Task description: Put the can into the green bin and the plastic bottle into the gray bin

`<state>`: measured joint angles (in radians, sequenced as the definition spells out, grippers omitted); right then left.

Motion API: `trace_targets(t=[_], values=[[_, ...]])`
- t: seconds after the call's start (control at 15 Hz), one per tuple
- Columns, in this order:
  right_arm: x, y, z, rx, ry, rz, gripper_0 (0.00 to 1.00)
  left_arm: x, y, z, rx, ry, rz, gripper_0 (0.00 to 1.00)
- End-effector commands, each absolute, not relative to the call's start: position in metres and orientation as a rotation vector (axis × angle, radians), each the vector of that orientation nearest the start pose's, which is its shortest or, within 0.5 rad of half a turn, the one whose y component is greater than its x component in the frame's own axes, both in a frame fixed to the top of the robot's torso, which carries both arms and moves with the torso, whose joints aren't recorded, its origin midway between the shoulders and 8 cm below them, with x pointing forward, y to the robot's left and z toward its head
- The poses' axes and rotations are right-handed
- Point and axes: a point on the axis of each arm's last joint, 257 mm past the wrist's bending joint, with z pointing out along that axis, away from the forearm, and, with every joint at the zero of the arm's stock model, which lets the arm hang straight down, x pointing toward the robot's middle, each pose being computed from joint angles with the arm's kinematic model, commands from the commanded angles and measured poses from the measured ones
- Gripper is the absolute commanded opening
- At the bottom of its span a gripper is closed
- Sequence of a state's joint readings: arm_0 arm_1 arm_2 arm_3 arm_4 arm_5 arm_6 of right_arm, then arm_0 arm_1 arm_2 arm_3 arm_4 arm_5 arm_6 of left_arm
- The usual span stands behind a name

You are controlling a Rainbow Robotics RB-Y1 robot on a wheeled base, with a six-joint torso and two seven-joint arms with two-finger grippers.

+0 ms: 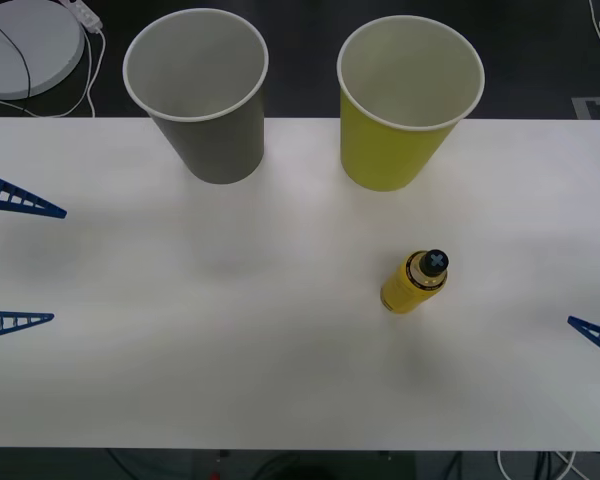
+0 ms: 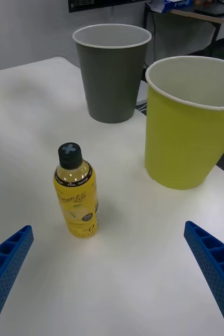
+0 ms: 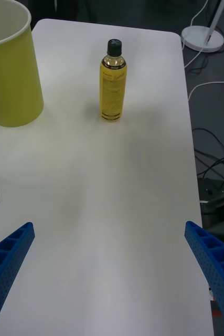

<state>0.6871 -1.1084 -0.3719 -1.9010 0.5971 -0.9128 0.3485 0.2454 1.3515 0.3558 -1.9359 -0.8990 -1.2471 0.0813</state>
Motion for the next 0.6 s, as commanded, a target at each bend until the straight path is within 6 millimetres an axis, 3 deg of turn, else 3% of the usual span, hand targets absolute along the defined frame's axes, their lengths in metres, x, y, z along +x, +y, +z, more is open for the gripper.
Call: trace_targets(t=[0.07,0.6], values=[[0.307,-0.34,-0.15,-0.995,1.576,0.365,1.0,0.32,0.274,-0.078,1.618,1.523,-0.454,1.0],[0.312,-0.335,-0.189,-0.979,1.565,0.387,1.0,0.32,0.274,-0.078,1.618,1.523,-0.454,1.0]])
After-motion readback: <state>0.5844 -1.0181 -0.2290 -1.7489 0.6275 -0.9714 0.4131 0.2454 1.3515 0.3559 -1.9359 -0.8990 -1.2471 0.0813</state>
